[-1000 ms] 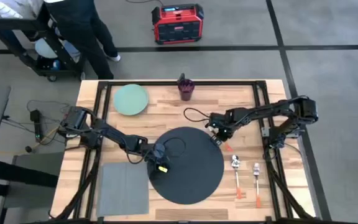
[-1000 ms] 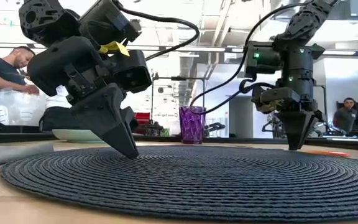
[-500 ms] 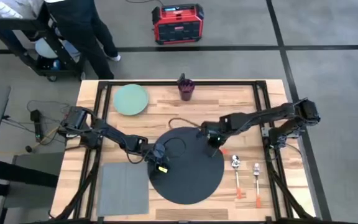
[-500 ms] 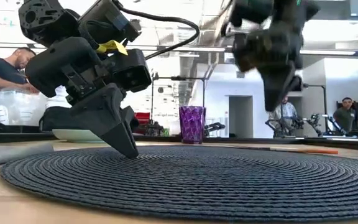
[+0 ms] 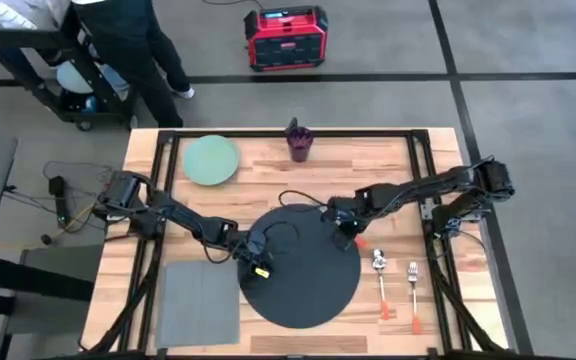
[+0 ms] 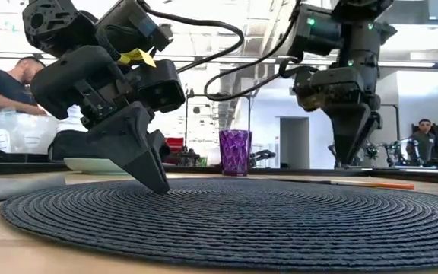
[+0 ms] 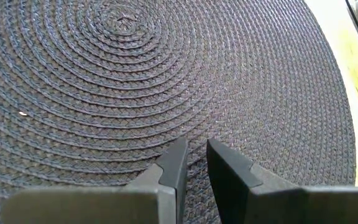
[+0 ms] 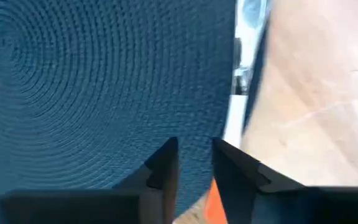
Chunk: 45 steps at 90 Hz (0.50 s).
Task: Set table place
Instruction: Move the table knife to the table mat
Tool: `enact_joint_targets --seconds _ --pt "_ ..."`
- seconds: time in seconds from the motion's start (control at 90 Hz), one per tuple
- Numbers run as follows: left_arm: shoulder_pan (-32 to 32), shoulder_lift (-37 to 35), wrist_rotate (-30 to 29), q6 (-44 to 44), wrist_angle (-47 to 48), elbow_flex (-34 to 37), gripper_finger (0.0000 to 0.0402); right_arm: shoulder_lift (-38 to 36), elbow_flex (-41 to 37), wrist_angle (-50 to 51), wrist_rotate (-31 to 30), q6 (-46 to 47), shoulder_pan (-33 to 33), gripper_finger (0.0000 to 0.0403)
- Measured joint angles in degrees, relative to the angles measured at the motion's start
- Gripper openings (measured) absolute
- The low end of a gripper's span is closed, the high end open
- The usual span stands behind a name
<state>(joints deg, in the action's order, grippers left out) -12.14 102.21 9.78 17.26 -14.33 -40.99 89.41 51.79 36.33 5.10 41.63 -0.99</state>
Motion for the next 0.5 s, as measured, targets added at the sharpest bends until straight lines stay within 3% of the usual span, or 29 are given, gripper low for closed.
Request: enact_joint_targets --seconds 0.233,0.5 --pt "0.0 0.0 -0.02 0.15 -0.04 0.0 0.0047 0.54 -0.05 2.39 -1.92 -1.93 -2.07 0.0159" --pt "0.02 0.0 -0.13 0.04 -0.15 0.0 0.0047 3.32 -3.96 -1.4 1.24 -0.35 -1.41 0.0145"
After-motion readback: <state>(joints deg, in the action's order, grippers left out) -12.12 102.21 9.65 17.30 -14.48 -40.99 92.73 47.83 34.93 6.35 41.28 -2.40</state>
